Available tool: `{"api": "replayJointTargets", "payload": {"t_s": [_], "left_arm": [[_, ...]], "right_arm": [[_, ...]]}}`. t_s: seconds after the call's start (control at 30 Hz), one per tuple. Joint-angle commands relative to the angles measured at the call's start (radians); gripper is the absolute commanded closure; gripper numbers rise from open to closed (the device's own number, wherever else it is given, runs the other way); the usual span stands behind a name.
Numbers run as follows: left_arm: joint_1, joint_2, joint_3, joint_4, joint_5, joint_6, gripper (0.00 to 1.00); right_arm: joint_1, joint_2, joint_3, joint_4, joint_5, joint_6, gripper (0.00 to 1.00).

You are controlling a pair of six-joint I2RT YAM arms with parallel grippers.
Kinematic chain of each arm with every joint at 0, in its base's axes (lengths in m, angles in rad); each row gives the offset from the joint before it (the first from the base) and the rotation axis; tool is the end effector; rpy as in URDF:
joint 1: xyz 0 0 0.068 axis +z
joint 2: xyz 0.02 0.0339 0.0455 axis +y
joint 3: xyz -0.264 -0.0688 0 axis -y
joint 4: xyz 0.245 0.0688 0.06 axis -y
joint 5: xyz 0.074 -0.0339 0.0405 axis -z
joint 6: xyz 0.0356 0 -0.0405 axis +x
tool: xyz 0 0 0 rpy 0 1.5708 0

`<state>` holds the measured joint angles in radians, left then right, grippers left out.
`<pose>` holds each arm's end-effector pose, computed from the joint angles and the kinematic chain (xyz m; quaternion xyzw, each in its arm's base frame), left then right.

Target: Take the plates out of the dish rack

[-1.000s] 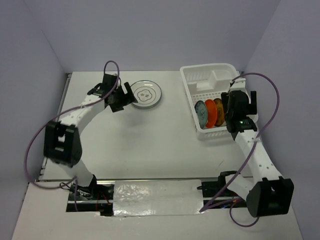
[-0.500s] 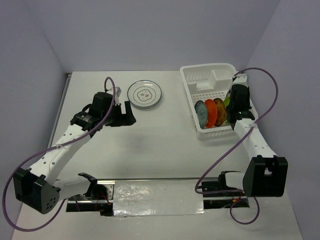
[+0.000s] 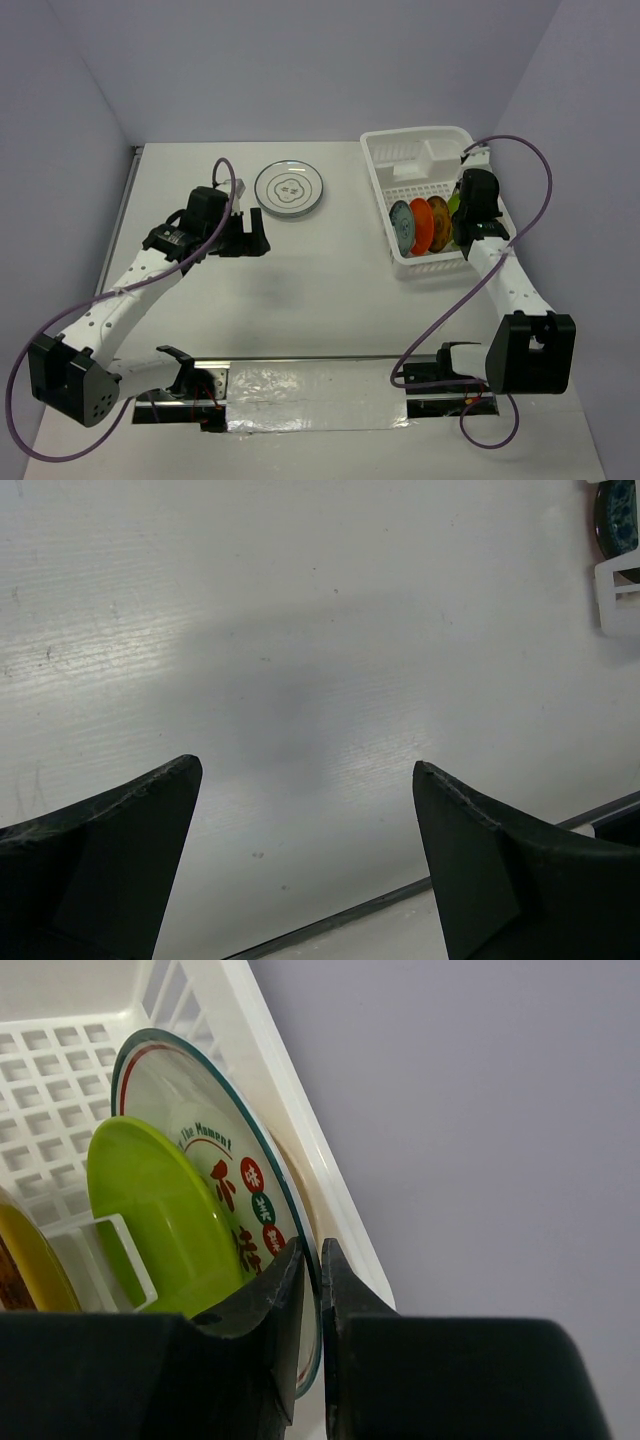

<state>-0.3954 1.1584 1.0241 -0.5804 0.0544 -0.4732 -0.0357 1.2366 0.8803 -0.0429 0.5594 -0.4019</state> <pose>0.2279 -0.0972 0.3102 -0.0241 0.9092 -0.1970 0.3660 0.2791 -0.0289 0.2932 0.0043 0.8153 -0.3399 0.4688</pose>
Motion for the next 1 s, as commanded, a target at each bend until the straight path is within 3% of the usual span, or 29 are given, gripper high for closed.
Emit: {"api": "replayJointTargets", "payload": {"t_s": [0.0,0.23,0.4,0.83,0.93,0.97], "left_arm": [[0.001,-0.008,0.025,0.008,0.002,0.016,0.01],[0.001,-0.026,0.024,0.013,0.013,0.010,0.01],[0.001,-0.032,0.028,0.007,0.001,0.016,0.00],[0.001,0.000,0.116,0.080,0.076,-0.018,0.00],[0.000,-0.025,0.131,0.158,0.195,-0.039,0.01],[0.000,-0.032,0.129,0.245,0.269,-0.048,0.00]], "right_arm": [[-0.003,-0.038,0.016,0.107,0.025,0.002,1.00],[0.075,-0.080,0.022,0.247,0.000,-0.153,1.00],[0.126,-0.101,0.085,0.247,-0.049,-0.198,1.00],[0.404,-0.186,0.216,0.506,0.304,-0.728,1.00],[0.512,-0.224,0.281,0.363,0.321,-0.614,1.00],[0.548,-0.244,0.322,0.116,0.297,-0.516,1.00]]}}
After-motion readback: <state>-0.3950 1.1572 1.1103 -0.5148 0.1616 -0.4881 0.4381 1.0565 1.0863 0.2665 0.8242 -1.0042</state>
